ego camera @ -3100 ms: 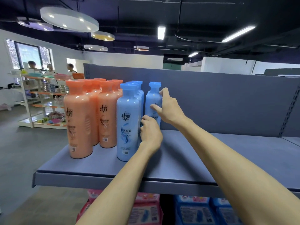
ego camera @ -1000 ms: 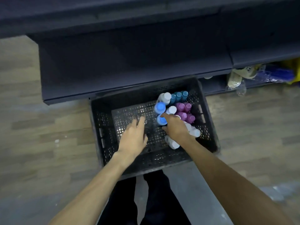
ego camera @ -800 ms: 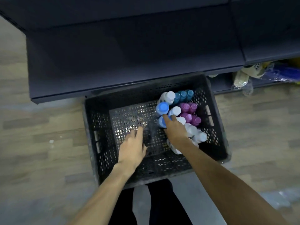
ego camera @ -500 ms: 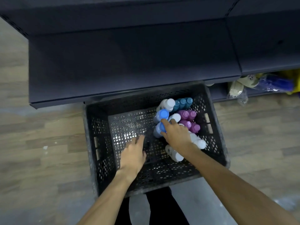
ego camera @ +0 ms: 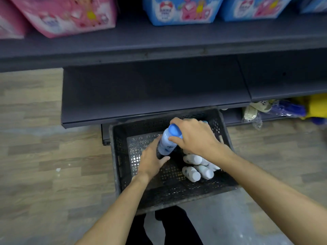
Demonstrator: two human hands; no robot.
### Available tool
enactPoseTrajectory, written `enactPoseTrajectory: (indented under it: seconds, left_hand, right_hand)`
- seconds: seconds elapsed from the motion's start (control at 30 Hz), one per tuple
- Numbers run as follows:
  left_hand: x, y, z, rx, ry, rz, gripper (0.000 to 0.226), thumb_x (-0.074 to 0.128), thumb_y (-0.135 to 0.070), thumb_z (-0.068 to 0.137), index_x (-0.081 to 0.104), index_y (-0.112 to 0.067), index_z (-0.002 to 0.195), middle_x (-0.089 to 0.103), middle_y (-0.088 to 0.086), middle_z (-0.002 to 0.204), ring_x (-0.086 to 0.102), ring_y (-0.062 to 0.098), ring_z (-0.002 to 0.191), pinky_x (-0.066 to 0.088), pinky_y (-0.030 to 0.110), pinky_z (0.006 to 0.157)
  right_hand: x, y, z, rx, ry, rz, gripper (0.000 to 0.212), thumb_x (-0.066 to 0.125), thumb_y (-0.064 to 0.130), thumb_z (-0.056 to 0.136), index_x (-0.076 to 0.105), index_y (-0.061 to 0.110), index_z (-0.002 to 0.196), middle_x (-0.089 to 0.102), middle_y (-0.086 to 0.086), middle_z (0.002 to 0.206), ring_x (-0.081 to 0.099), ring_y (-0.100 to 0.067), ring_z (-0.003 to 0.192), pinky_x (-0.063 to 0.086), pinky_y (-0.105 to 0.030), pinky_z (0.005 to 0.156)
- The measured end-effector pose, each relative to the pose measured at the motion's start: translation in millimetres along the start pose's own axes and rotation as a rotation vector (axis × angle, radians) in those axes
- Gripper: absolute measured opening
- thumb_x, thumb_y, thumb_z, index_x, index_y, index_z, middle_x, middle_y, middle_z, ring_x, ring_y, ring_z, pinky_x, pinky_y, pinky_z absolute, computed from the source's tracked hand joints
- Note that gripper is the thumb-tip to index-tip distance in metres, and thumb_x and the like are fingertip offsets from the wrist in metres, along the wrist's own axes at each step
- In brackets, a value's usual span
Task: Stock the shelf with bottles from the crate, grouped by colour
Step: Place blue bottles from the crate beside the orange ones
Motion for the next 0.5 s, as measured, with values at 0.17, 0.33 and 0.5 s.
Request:
enactPoseTrajectory:
  seconds: [0.17,0.33,0.5]
  left_hand:
    - [-48.0,-51.3,4.9,0.089,-0.024,-0.082,0.054,0.086,-0.027,0.068,0.056,-0.024,0.113,0.068,-0.013,0.103,0.065,0.006,0.093,0.053,0.026,0.077]
    - [-82.6,-106.1,1.8,0.172,-0.070,-0.207,0.050,0.087,-0.020,0.069,0.059,-0.021,0.111,0.070,-0.012,0.099,0.067,0.003,0.093,0.057,0.025,0.080]
    - [-111.5,-148.2,-6.7,0.231,-0.054,-0.273,0.050,0.087,-0.016,0.070,0.060,-0.015,0.112,0.072,-0.008,0.101,0.067,-0.001,0.094,0.054,0.018,0.079]
  right_hand:
    - [-77.5,21.8,-6.7,-0.027,-0.072,0.037,0.044,0.059,0.055,0.087,0.052,0.032,0.124,0.067,0.001,0.107,0.061,-0.030,0.101,0.035,-0.036,0.074]
    - [-133.2,39.6,-17.4,-0.046,-0.277,0.134,0.050,0.058,0.053,0.089,0.040,0.035,0.132,0.062,0.005,0.108,0.063,-0.027,0.093,0.048,-0.038,0.073]
    - [-140.7,42.3,-32.0,-0.039,-0.367,0.500,0.054,0.067,0.049,0.087,0.031,0.026,0.121,0.058,0.008,0.123,0.065,-0.018,0.098,0.056,-0.045,0.079]
Point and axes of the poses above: each hand's wrist, its own z-axis towards the middle knuckle, its own x-axis out of the palm, y = z × x, the point moved 5 cm from there along z, towards the middle knuckle
